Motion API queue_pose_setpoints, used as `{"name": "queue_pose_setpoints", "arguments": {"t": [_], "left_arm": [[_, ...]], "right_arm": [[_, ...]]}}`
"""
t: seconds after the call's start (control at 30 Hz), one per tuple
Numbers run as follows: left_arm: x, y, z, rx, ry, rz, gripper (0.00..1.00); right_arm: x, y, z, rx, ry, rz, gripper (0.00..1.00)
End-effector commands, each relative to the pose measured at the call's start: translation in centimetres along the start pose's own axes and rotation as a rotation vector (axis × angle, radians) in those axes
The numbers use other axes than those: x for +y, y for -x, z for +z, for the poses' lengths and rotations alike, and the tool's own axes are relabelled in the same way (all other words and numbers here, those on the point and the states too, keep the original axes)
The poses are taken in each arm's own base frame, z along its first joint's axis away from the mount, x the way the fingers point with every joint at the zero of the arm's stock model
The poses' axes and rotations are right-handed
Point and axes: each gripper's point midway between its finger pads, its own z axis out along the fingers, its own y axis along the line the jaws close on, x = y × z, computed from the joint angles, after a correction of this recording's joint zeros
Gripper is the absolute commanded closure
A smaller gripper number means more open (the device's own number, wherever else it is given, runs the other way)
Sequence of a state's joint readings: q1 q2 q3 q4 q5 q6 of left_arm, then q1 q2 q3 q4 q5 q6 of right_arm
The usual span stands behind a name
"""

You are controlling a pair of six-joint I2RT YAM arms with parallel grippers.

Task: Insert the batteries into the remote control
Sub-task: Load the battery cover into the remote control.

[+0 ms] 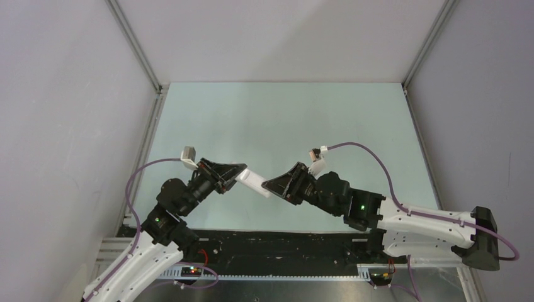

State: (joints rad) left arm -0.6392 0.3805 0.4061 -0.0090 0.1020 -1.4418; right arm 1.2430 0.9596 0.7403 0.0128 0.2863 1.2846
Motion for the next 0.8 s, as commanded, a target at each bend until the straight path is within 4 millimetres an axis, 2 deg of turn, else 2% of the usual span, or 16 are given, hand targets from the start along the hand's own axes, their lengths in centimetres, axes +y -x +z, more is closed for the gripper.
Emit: {"name": "queue_pose_setpoints", "arguments": {"t": [0.0,0.13,0.23,0.33,0.4,0.47,0.57,0.77], "left_arm": [[-2.5,0.0,-0.4,0.002,-0.074,-0.002,0.96],[-2.5,-0.1,-0.4,0.008,-0.073,0.001,0.96],[-2.5,-0.1,-0.4,0.009,-0.073,0.002,0.96],[-2.5,-0.2,-0.4,0.013,-0.074,0.005,0.96],[-2.4,-0.2,-0.4,0.016,-0.073,0.005,0.96],[-2.5,-0.3,-0.4,0.021,-0.076,0.007,0.96],[-2.6,-0.3,-0.5,0.02,-0.078,0.007,0.96],[-2.7,-0.4,-0.4,0.028,-0.079,0.011,0.96]], "right_arm": [[1.1,0.1,0.2,-0.002,0.039,0.023,0.65],[0.9,0.0,0.4,0.0,0.034,0.023,0.73],[0.9,0.0,0.4,0.0,0.033,0.021,0.69],[1.4,0.3,0.3,-0.007,0.052,0.024,0.4],[2.1,0.5,0.2,-0.014,0.08,0.023,0.3],[2.7,0.7,0.0,-0.019,0.11,0.023,0.25],[2.8,0.8,-0.1,-0.022,0.122,0.028,0.24],[2.8,0.4,0.3,-0.005,0.138,0.042,0.39]]}}
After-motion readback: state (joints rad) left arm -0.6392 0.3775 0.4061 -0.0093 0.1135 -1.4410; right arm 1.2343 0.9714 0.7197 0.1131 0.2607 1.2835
